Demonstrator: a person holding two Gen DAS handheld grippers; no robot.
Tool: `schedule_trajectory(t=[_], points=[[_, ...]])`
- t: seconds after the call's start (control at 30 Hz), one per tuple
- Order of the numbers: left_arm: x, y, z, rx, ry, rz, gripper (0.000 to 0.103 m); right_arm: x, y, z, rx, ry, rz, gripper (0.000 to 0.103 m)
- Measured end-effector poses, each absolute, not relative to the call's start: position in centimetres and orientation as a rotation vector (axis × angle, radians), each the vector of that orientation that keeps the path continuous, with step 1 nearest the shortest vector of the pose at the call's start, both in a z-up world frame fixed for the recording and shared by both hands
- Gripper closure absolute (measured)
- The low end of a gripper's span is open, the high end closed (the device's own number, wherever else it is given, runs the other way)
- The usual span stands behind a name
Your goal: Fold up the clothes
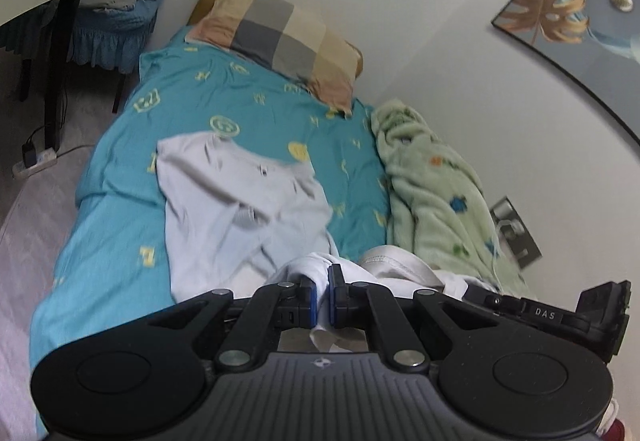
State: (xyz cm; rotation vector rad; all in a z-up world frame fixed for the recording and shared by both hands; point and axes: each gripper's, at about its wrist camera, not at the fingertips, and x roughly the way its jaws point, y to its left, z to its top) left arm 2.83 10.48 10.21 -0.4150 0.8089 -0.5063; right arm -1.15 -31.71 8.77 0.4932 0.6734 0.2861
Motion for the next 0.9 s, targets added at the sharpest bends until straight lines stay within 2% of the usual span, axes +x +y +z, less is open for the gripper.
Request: schedule_trajectory(t=[0.23, 0.43, 0.67, 0.73, 0.77, 0.8, 0.83, 0.87, 0.9], points=[[14.1, 8.8, 4.1, -0.383, 0.808, -0.454, 0.097, 10.8, -31.3, 4.2, 0.436, 0.733, 0.238, 0.097], [22.9, 7.4, -3.6, -0.351, 0.885, -0.410, 0.097, 19.5, -31.8, -3.1, 0.385, 0.864, 0.200, 0.097], [26.2, 7.3, -10.1, -0.402, 0.970, -0.397, 0.095, 22.5, -32.8, -9.0, 0.458, 0.968, 0.168, 0.096], [25.9, 7.4, -9.7, -0.402, 0.973, -0.395, 0.092, 22.5, -33.0, -9.2, 0.474, 0.974, 0.172, 0.095], [25.8, 7.5, -9.5, -0.401, 0.973, -0.394, 0.090, 22.5, -33.0, -9.0, 0.476, 0.982, 0.176, 0.095], [25.6, 7.6, -9.2, -0.400, 0.974, -0.394, 0.081, 22.5, -33.0, -8.9, 0.478, 0.990, 0.179, 0.094], [25.3, 7.6, -8.8, -0.393, 0.972, -0.388, 0.062, 22.4, -33.0, -8.7, 0.481, 0.998, 0.182, 0.093], [24.5, 7.5, -8.0, -0.373, 0.960, -0.378, 0.053, 22.1, -33.0, -8.4, 0.490, 1.000, 0.180, 0.090], [23.7, 7.4, -7.2, -0.352, 0.947, -0.366, 0.044, 21.4, -33.0, -7.7, 0.491, 0.989, 0.182, 0.077]])
